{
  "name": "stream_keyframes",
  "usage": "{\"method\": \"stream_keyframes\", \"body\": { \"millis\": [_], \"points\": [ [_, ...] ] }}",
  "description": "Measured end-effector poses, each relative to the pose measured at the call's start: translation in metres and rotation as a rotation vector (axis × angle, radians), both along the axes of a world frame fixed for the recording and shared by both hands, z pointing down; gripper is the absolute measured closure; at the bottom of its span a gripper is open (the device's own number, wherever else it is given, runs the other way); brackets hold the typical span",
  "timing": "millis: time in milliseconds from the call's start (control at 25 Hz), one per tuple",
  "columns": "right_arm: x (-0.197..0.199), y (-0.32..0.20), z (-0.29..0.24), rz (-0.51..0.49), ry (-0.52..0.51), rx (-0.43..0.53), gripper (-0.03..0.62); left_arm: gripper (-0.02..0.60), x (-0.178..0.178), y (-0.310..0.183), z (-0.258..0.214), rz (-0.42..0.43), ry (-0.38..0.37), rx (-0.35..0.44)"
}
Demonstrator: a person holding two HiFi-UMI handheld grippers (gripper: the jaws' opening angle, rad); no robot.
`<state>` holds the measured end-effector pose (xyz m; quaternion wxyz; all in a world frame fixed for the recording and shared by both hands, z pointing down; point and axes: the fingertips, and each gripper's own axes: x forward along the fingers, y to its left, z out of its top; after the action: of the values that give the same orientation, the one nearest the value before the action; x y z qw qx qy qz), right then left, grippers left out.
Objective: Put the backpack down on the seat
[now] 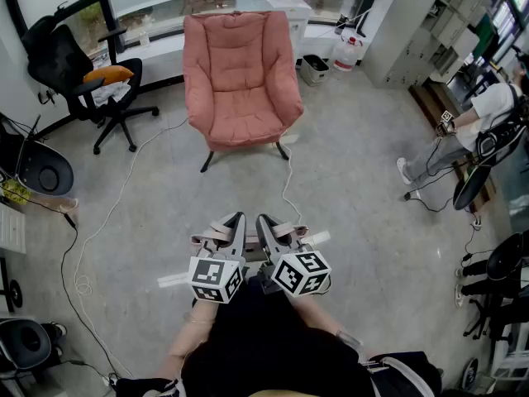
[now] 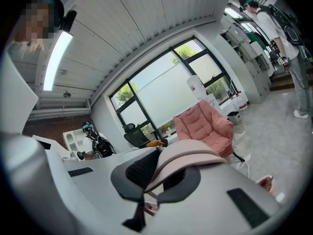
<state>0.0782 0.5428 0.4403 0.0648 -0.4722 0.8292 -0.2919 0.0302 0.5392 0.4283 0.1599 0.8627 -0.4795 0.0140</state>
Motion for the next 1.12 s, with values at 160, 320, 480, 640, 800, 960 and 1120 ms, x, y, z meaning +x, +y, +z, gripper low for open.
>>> {"method": "stream_keyframes", "body": {
  "millis": [160,320,480,640,800,960,1120],
  "points": [
    [-0.002,0.001,0.004,0.001,0.008,-0.002,0.562,0.565,0.000,0.001,0.002,0.011,0.001,-0.002],
    [-0.007,0.004,0.006,0.005,-0.011,-0.015,0.562,0.565,-0.002,0.003,0.003,0.024,0.011,-0.013],
    [-0.013,0.003,0.005,0.007,-0.062,-0.023,0.562,0.565,-0.009,0.004,0.005,0.028,0.032,-0.024],
    [-0.023,0.006,0.005,-0.003,-0.057,-0.023,0.562,0.563,-0.017,0.005,0.004,0.033,0.042,-0.030],
    [-0.031,0.010,0.006,0.004,-0.041,-0.012,0.562,0.564,-0.023,0.008,0.004,0.053,0.040,-0.026],
    [-0.042,0.015,0.011,0.014,-0.043,-0.024,0.562,0.565,-0.032,0.011,0.006,0.071,0.041,-0.033],
    [-0.046,0.021,0.012,0.008,-0.068,-0.027,0.562,0.563,-0.035,0.018,0.008,0.067,0.033,-0.031]
  ]
}}
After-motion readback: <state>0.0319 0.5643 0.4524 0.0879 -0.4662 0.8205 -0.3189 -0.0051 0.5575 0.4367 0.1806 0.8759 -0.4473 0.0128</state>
